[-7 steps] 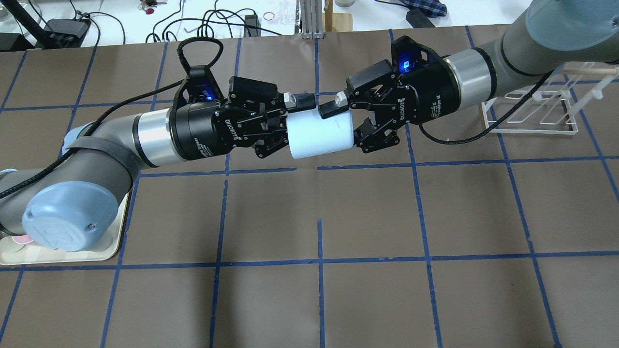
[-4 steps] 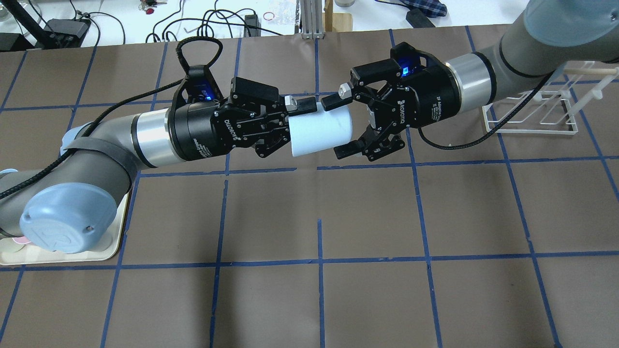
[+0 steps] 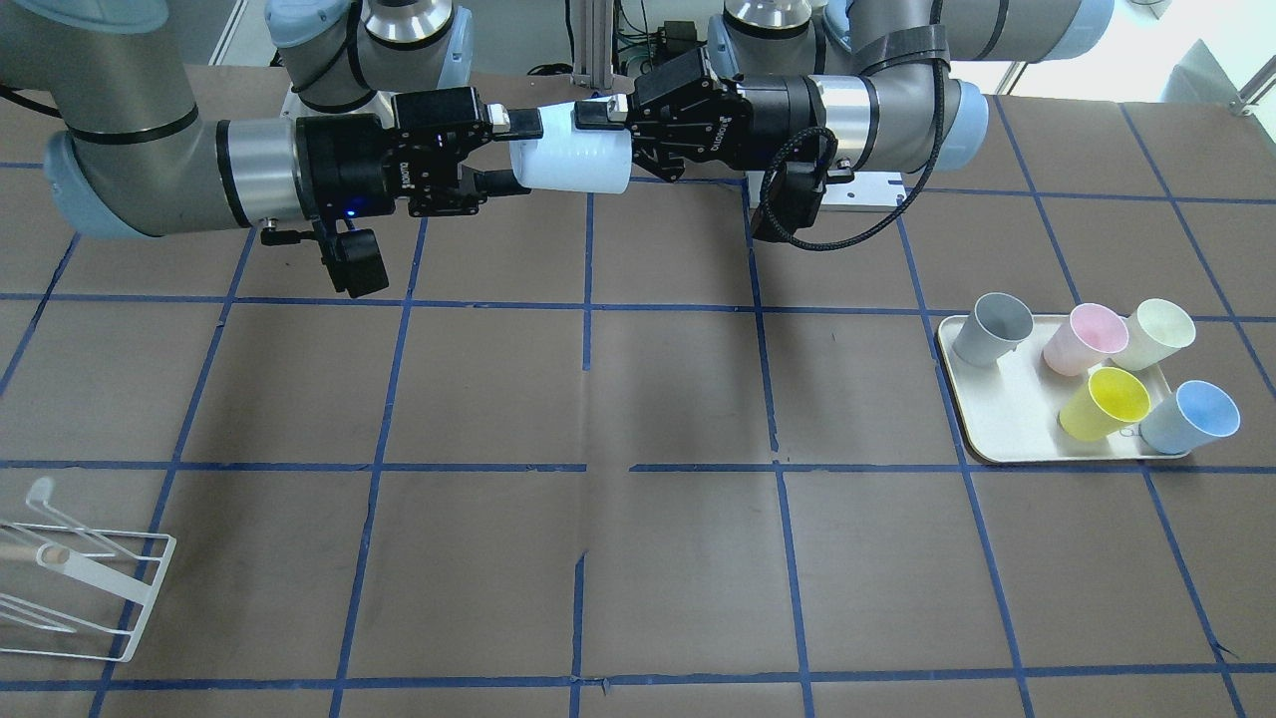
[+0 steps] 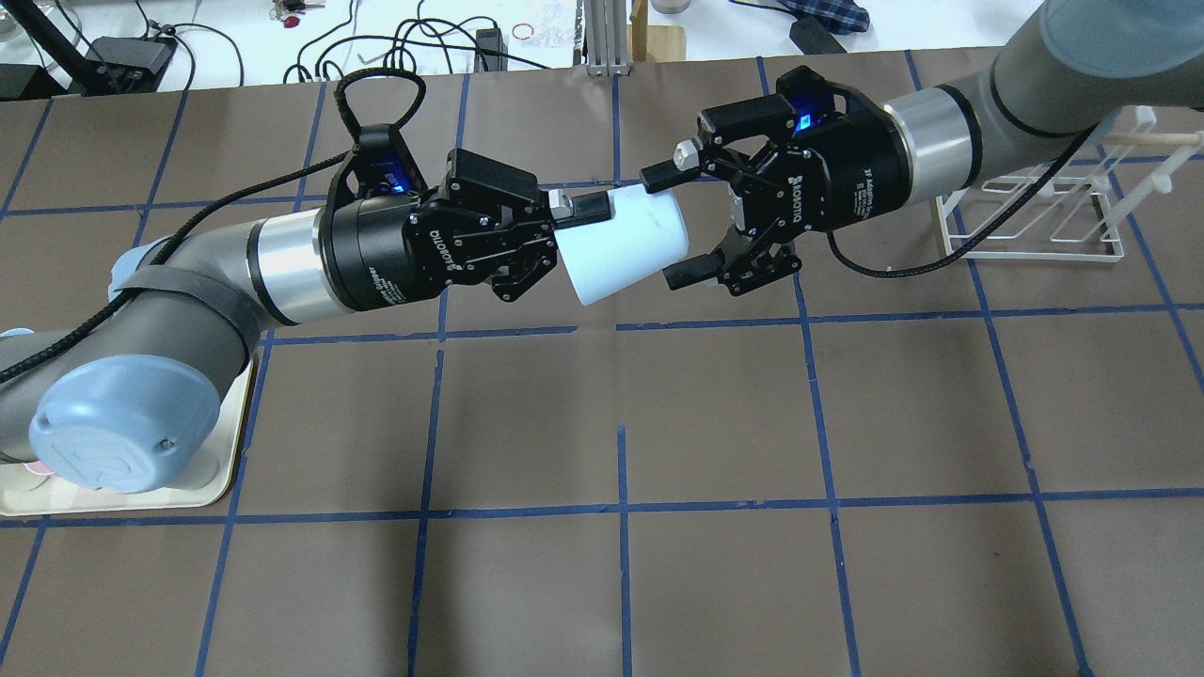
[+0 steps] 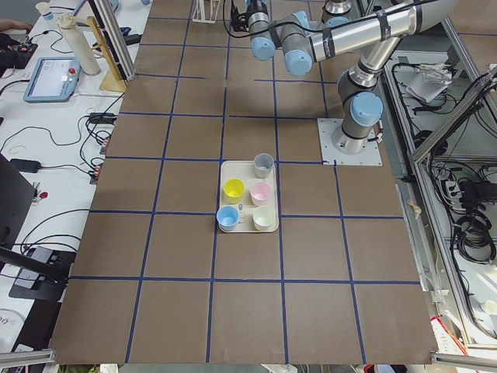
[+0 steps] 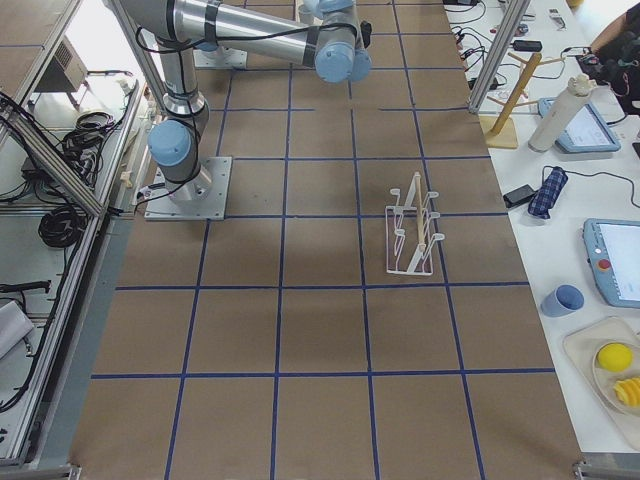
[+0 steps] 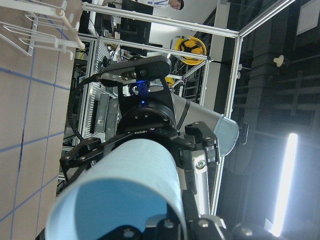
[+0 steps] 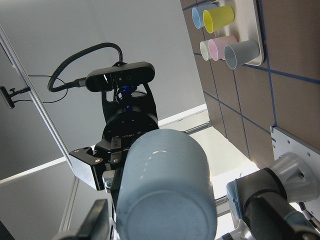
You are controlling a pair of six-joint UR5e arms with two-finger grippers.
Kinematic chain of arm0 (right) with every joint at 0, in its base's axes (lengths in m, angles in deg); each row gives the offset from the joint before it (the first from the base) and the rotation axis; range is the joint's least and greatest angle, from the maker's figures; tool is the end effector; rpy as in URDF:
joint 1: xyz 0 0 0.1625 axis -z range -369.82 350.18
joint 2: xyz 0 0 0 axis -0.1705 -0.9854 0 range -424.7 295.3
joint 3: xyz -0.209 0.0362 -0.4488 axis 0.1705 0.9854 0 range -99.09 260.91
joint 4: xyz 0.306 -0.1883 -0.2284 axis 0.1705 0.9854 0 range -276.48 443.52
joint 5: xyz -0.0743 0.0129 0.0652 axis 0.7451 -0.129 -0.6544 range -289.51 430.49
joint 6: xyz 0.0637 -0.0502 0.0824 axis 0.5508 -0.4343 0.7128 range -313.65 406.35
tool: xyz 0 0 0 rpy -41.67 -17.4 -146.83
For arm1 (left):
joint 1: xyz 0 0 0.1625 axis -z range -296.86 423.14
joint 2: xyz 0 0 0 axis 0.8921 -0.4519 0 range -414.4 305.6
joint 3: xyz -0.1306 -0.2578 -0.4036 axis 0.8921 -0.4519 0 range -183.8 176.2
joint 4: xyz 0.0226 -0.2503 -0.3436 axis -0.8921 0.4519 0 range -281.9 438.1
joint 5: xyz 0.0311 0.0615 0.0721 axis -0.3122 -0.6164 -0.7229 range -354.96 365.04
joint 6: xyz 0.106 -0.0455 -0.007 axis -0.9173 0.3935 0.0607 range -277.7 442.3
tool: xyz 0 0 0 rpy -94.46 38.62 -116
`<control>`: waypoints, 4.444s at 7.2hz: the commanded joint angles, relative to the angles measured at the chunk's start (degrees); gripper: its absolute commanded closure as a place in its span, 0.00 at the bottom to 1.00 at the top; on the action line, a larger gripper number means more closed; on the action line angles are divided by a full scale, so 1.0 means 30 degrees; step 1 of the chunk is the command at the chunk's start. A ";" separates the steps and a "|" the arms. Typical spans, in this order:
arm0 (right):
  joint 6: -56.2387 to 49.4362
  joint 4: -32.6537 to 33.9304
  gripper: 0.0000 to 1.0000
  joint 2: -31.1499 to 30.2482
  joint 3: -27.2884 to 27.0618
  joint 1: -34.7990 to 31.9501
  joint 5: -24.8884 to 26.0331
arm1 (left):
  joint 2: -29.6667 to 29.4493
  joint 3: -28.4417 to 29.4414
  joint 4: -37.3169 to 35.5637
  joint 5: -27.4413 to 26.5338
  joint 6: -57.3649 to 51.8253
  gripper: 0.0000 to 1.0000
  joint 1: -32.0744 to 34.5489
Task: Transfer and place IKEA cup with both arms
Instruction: 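Open the right gripper and pull it away from the cup, then carry the cup down to the tray with the left gripper while the right arm withdraws, then set the cup upright on the tray beside the yellow cup with the left gripper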
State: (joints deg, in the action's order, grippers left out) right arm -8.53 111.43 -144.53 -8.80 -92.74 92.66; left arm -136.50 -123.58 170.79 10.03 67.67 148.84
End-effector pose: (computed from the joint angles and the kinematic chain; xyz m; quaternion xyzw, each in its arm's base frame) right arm 0.1800 -0.5013 0.4735 0.0277 0.7468 0.1857 0.6380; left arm -0.2175 -0.4193 0.4712 0.0968 -0.6716 -0.0235 0.7342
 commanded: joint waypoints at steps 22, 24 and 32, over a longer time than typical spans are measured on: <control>1.9931 2.3218 0.00 -0.3597 -0.0127 -0.3004 2.2376 | -0.7432 0.4918 -0.8336 -3.3804 -0.8218 1.00 -0.7703; 1.9786 2.3218 0.00 -0.3597 -0.0098 -0.3004 2.2491 | -0.8020 0.4655 -0.8544 -3.3804 -0.8774 1.00 -0.8817; 1.9786 2.1615 0.00 -0.2777 0.1101 -0.2769 2.2520 | -0.8871 0.4625 -0.8280 -3.2691 -0.8833 0.64 -0.8674</control>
State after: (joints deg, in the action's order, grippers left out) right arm 50.90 178.74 -153.49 -6.70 -101.11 159.81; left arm -162.98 -109.67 145.85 -88.85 41.26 122.80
